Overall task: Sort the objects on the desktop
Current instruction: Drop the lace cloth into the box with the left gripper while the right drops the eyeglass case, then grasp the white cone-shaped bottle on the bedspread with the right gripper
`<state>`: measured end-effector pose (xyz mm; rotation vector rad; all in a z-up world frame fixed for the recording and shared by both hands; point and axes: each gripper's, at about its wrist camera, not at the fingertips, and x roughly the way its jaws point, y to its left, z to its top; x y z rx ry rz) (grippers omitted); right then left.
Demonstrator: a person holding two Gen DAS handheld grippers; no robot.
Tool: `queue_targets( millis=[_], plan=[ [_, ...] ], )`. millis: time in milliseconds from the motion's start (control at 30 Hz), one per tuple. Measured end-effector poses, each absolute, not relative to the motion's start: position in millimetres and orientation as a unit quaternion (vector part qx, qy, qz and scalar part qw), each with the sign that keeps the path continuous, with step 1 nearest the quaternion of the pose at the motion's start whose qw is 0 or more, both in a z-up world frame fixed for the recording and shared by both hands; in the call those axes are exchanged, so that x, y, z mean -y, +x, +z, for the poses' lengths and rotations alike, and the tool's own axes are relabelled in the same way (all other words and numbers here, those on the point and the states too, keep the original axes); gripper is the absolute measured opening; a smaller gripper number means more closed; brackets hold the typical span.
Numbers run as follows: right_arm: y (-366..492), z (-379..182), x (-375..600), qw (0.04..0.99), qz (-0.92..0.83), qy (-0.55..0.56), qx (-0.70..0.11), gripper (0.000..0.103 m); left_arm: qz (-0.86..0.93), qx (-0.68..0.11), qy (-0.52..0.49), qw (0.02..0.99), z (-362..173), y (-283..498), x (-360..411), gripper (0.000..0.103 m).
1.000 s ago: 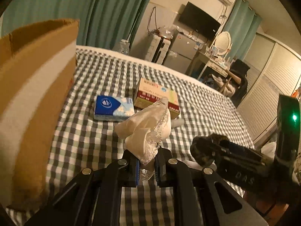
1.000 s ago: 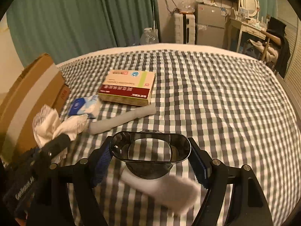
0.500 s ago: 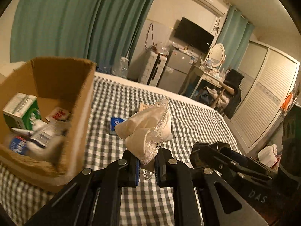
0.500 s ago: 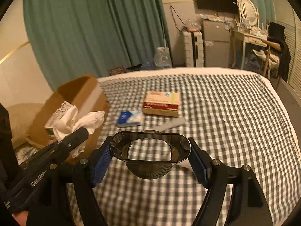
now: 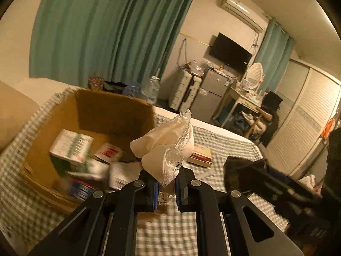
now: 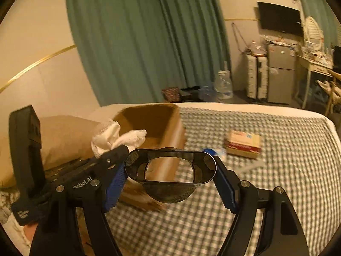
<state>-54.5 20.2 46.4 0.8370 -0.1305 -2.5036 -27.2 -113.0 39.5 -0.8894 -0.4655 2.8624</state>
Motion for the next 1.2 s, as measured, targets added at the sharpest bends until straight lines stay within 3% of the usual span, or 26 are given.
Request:
queue_targets(
  millis=[433, 467, 533, 567, 600, 867, 967, 1200],
  plan=[
    [-169, 19, 83, 0.287, -0.883, 0.368, 0.050, 0.078, 0.936, 0.114, -0.334, 0.008, 10, -115, 196, 0.013],
    [-176, 19, 86, 0.288, -0.881, 0.371, 0.053, 0.081, 0.932, 0.112, -0.345, 0.015, 6, -122, 198, 0.020],
    [-180, 22, 84, 0.275, -0.888, 0.364, 0.060, 0.090, 0.928, 0.101, -0.358, 0.018, -2, -131, 198, 0.051],
    [-179, 25, 80, 0.276, -0.891, 0.356, 0.058, 0.090, 0.928, 0.095, -0.359, 0.015, -7, -133, 198, 0.072],
    [-178, 27, 77, 0.274, -0.895, 0.348, 0.053, 0.090, 0.931, 0.091, -0.353, 0.012, -9, -132, 197, 0.077],
    [-152, 22, 6, 0.225, -0.917, 0.329, 0.013, 0.090, 0.932, 0.107, -0.347, -0.001, -8, -114, 183, 0.081],
    [-146, 16, -31, 0.210, -0.912, 0.352, -0.010, 0.090, 0.934, 0.102, -0.341, 0.020, 0, -97, 163, 0.091],
    [-120, -6, -122, 0.162, -0.908, 0.384, -0.050, 0.090, 0.932, 0.098, -0.341, 0.070, 10, -59, 84, 0.099]
  ],
)
